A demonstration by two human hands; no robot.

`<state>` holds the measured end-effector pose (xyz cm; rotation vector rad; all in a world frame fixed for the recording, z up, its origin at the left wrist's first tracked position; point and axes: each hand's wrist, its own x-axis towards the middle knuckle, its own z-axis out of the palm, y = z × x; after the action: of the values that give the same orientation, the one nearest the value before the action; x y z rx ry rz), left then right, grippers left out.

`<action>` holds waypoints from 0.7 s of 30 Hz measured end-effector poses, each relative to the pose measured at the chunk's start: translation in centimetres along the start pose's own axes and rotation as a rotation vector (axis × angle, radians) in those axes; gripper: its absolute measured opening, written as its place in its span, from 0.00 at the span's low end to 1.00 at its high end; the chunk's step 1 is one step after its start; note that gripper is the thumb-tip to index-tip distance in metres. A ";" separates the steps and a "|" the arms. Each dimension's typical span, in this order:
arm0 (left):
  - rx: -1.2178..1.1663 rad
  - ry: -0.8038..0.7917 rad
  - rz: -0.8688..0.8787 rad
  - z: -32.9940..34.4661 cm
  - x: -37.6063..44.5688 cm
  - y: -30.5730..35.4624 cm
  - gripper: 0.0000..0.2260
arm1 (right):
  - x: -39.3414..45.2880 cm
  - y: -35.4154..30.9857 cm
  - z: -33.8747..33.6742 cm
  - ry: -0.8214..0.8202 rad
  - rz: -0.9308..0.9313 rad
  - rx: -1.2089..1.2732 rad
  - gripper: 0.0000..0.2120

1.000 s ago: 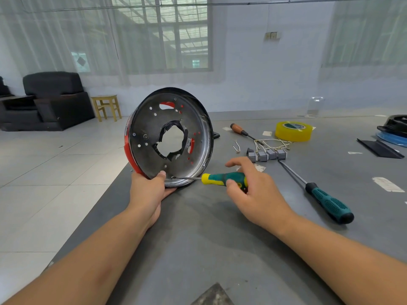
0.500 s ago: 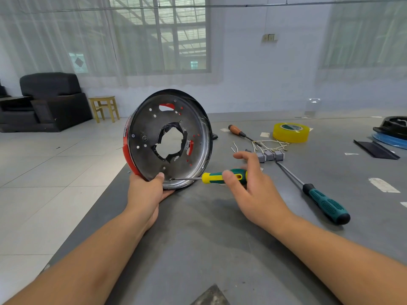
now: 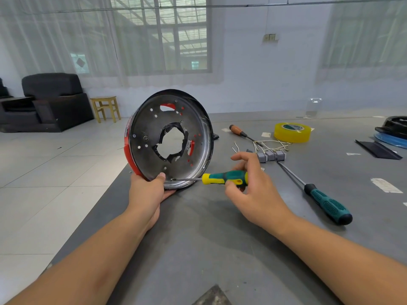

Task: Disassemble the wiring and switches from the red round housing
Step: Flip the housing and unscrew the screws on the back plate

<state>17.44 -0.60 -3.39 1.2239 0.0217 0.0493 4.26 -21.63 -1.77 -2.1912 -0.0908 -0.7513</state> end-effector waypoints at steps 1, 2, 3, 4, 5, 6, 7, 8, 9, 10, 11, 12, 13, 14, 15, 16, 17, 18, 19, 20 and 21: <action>-0.003 0.002 -0.003 0.0 0.0 0.0 0.18 | -0.1 0.1 0.0 -0.011 -0.017 0.006 0.22; -0.006 0.002 -0.003 0.0 0.0 0.0 0.18 | -0.2 -0.1 0.0 -0.004 -0.024 0.020 0.21; -0.005 0.000 -0.002 0.0 -0.1 0.0 0.18 | -0.2 0.0 0.0 -0.001 -0.016 0.004 0.17; -0.001 -0.004 0.001 0.0 -0.1 0.0 0.18 | -0.1 -0.1 -0.1 0.006 -0.002 -0.014 0.13; 0.004 -0.007 0.002 0.0 -0.1 0.0 0.19 | 0.0 0.0 -0.2 -0.001 0.015 -0.072 0.13; 0.007 -0.007 0.002 0.0 -0.1 0.0 0.19 | 0.0 0.0 -0.3 -0.005 0.012 -0.118 0.14; 0.006 -0.006 0.000 0.0 -0.1 0.1 0.19 | 0.0 0.1 -0.3 -0.010 0.001 -0.132 0.12; 0.002 -0.003 -0.003 0.0 -0.1 0.1 0.18 | 0.0 0.0 -0.3 -0.009 -0.025 -0.098 0.11; -0.003 0.000 -0.006 0.0 -0.1 0.1 0.18 | -0.1 -0.3 -0.2 -0.016 -0.048 -0.064 0.16; -0.007 0.002 -0.010 0.0 -0.2 0.1 0.19 | -0.2 -0.3 -0.2 -0.020 -0.064 -0.025 0.21; -0.008 0.003 -0.012 0.1 -0.2 0.1 0.18 | -0.2 -0.3 -0.2 -0.024 -0.051 -0.013 0.23; -0.007 0.003 -0.012 0.1 -0.2 0.1 0.18 | -0.2 -0.4 -0.2 -0.019 -0.033 0.002 0.22; -0.007 0.004 -0.010 0.1 -0.2 0.2 0.18 | -0.1 -0.4 -0.2 -0.016 0.002 -0.009 0.19; -0.008 0.005 -0.010 0.1 -0.3 0.2 0.18 | 0.0 -0.3 -0.2 -0.010 0.034 -0.024 0.15; -0.010 0.006 -0.011 0.1 -0.2 0.1 0.18 | 0.1 -0.2 -0.3 -0.021 0.064 -0.068 0.14; -0.010 0.008 -0.014 0.1 -0.2 0.2 0.18 | 0.1 -0.1 -0.3 -0.029 0.070 -0.097 0.14; -0.011 0.009 -0.017 0.1 -0.2 0.2 0.18 | 0.1 0.0 -0.2 -0.032 0.054 -0.118 0.11; -0.013 0.012 -0.022 0.1 -0.2 0.2 0.19 | 0.1 -0.1 -0.2 -0.021 0.020 -0.107 0.10; -0.016 0.015 -0.026 0.1 -0.1 0.2 0.19 | 0.0 -0.2 -0.3 -0.017 -0.016 -0.105 0.11; -0.017 0.018 -0.028 0.0 -0.1 0.2 0.18 | 0.1 0.0 -0.3 -0.020 -0.041 -0.105 0.14; -0.016 0.019 -0.029 0.0 0.0 0.2 0.18 | 0.1 0.0 -0.4 -0.039 -0.043 -0.134 0.16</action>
<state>17.39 -0.52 -3.22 1.2067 0.0558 0.0354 4.15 -21.98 -1.54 -2.3386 -0.1109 -0.7576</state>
